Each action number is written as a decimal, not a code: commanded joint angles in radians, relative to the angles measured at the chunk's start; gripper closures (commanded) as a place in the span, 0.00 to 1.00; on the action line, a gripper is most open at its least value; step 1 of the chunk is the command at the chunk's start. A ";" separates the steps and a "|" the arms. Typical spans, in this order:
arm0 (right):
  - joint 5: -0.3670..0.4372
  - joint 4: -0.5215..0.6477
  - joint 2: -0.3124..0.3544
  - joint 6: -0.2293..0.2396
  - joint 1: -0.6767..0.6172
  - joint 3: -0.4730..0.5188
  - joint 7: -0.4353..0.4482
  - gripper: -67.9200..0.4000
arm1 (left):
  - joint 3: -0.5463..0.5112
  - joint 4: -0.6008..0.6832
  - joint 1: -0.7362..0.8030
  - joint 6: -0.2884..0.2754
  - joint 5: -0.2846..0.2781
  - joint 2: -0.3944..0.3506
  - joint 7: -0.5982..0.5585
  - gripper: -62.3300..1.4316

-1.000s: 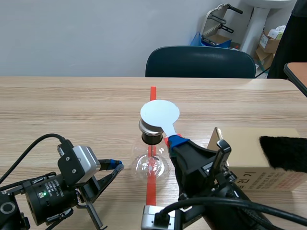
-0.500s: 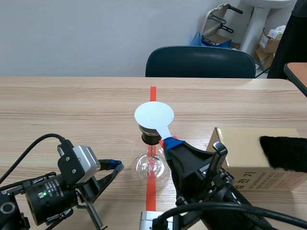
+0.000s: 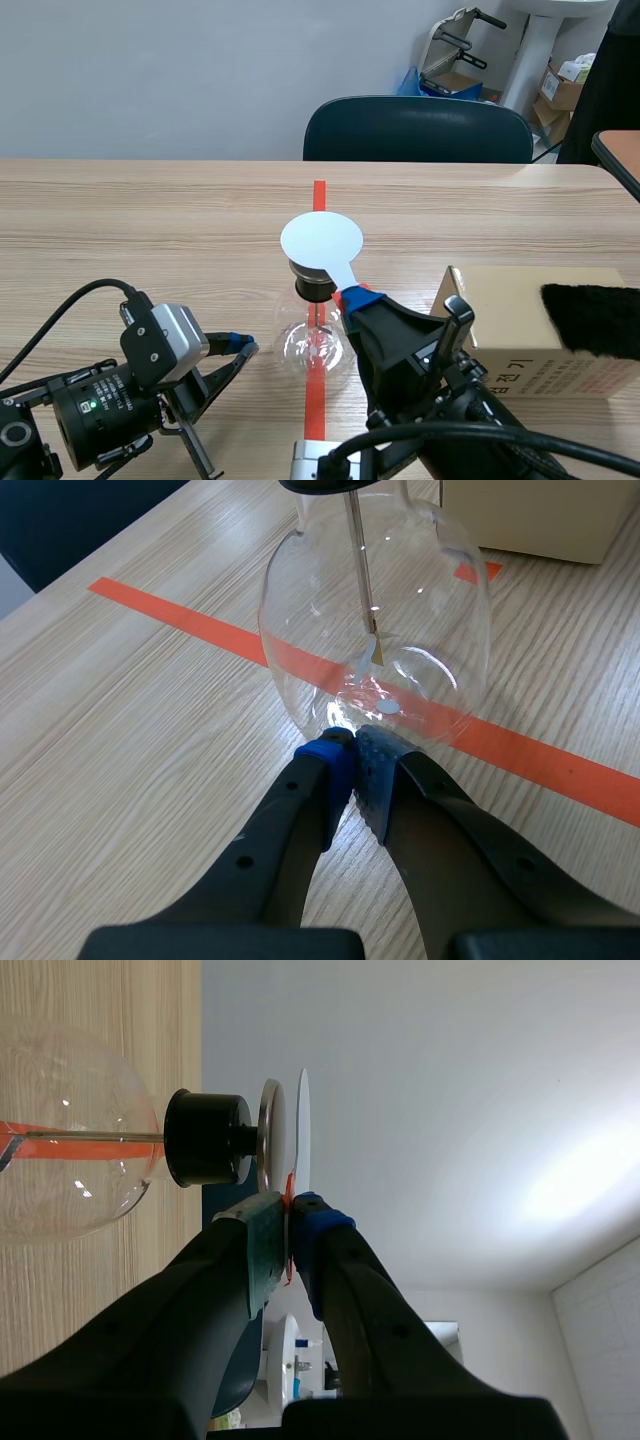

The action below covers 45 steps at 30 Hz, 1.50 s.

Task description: Do the electroscope experiment

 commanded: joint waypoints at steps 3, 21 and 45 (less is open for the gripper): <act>0.000 0.008 0.002 -0.014 0.009 0.008 -0.056 0.97 | -0.008 0.016 -0.006 0.002 -0.006 0.005 -0.015 0.94; 0.000 0.008 0.002 -0.014 0.009 0.008 -0.465 0.97 | -0.008 0.016 -0.006 0.002 -0.006 0.005 -0.014 0.94; 0.000 0.008 0.002 -0.014 0.009 0.008 -0.534 0.97 | -0.008 0.016 -0.005 0.002 -0.006 0.005 -0.014 0.94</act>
